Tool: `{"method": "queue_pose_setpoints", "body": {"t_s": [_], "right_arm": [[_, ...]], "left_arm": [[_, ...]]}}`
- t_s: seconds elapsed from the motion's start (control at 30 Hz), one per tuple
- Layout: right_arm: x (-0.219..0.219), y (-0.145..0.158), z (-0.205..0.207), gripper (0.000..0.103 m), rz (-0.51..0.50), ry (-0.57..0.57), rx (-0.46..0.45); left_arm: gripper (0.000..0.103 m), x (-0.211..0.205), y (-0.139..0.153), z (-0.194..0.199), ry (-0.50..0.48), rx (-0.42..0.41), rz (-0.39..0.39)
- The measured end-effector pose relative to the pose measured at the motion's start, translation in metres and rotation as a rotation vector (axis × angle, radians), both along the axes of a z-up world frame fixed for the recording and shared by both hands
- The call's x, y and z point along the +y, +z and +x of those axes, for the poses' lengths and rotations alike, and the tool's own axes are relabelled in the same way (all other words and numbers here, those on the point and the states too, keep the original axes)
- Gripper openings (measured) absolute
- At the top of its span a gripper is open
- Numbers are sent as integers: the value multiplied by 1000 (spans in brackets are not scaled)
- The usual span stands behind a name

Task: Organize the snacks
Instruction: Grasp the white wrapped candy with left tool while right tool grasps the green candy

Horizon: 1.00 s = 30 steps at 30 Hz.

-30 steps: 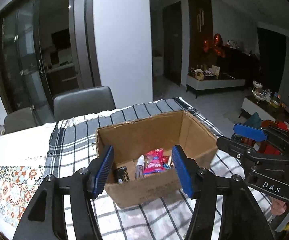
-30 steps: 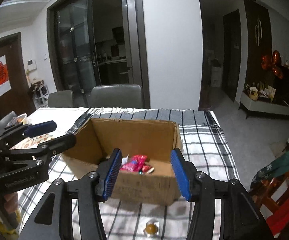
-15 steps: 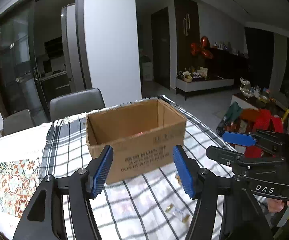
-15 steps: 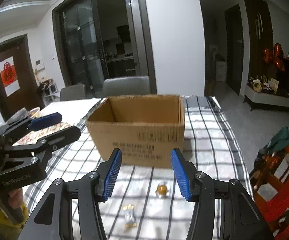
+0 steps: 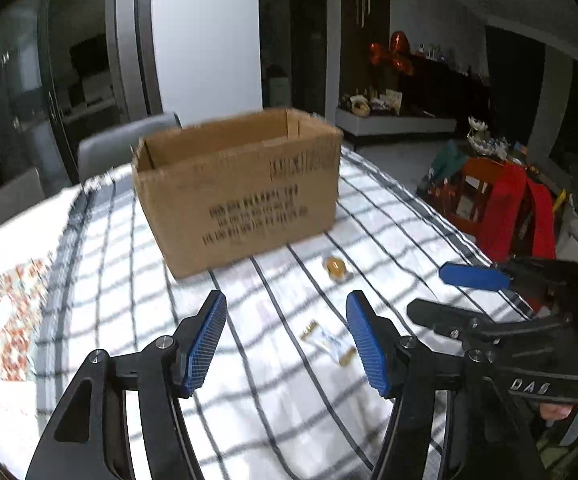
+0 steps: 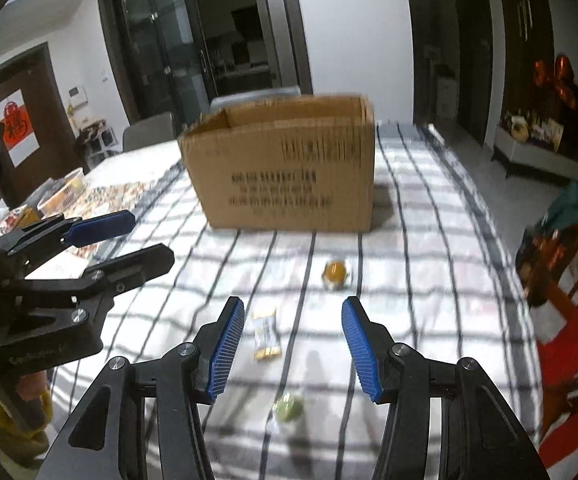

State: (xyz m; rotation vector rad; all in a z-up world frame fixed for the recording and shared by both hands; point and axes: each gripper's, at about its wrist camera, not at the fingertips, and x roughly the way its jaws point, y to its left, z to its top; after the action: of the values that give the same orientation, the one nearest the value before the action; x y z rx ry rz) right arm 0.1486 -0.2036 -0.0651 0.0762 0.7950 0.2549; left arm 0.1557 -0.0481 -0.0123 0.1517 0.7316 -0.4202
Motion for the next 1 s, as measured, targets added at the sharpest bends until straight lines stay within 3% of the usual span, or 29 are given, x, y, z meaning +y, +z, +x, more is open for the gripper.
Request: {"method": "queue_pose_setpoints", "body": {"t_s": [0.23,0.53,1.0], "right_arm": [[4,-35,-14,51,23,-1,112],[10,-57,-18,42,17,9,185],[16,-80,-7,31,-2,11,239]], "left_arm": [[61,-3,-35,-9,-5,86,15],[61,-6,-72,-19,-21,172,47],[61,-7,-81,-17,-16,182,70]]}}
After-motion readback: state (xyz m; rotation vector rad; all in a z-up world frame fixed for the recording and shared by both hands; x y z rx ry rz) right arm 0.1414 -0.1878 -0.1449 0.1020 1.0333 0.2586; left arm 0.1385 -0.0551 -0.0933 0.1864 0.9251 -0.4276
